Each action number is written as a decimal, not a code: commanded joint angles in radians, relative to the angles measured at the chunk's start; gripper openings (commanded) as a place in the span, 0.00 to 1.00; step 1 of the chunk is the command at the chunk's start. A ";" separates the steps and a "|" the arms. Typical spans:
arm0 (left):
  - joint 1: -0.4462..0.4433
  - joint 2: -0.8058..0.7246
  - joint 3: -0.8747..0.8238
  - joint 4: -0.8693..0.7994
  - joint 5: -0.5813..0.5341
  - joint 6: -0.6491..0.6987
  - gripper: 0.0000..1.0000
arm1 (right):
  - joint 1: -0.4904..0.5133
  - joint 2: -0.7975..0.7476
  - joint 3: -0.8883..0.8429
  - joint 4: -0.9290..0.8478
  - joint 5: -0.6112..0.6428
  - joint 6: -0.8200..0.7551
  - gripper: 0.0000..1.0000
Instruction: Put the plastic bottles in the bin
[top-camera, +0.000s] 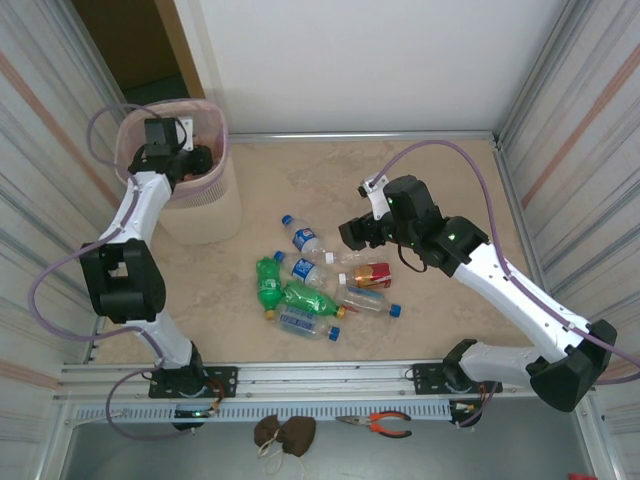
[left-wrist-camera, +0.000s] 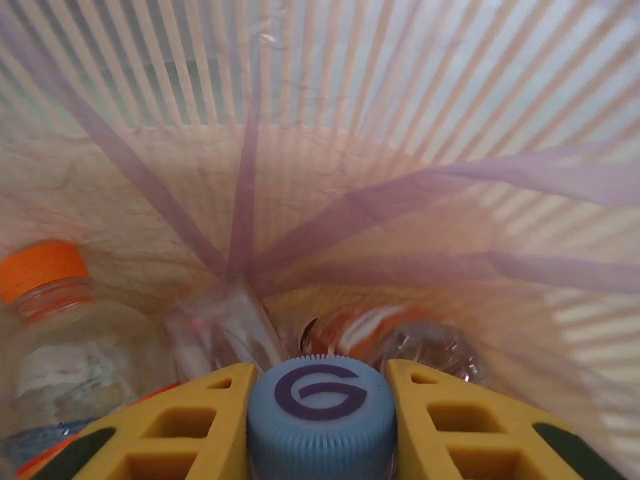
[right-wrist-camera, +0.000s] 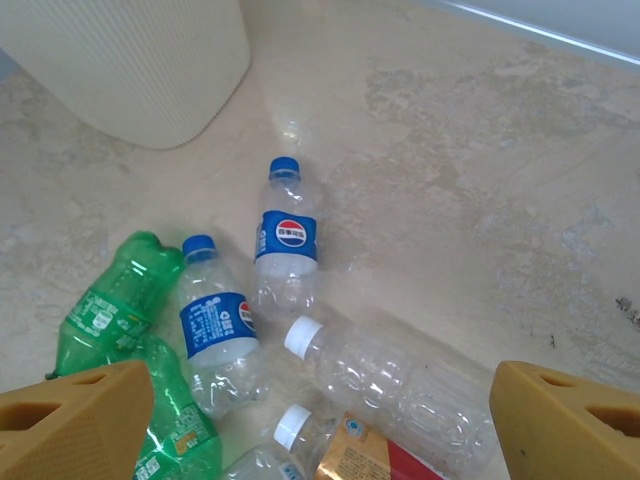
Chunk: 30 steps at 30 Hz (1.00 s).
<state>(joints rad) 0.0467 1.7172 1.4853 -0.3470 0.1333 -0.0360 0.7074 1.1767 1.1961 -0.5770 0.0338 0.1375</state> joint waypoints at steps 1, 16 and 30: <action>0.009 -0.037 -0.074 0.060 -0.006 -0.022 0.00 | 0.003 0.003 0.023 -0.001 0.017 -0.020 0.86; 0.043 0.033 0.011 0.009 0.031 -0.040 0.38 | 0.004 -0.002 0.042 -0.018 0.020 -0.004 0.88; 0.043 -0.082 0.178 -0.082 0.074 -0.030 0.59 | -0.022 -0.008 0.057 -0.053 0.018 0.058 0.88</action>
<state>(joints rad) 0.0841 1.7027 1.6024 -0.3943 0.1764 -0.0784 0.6949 1.1767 1.2175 -0.6052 0.0410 0.1577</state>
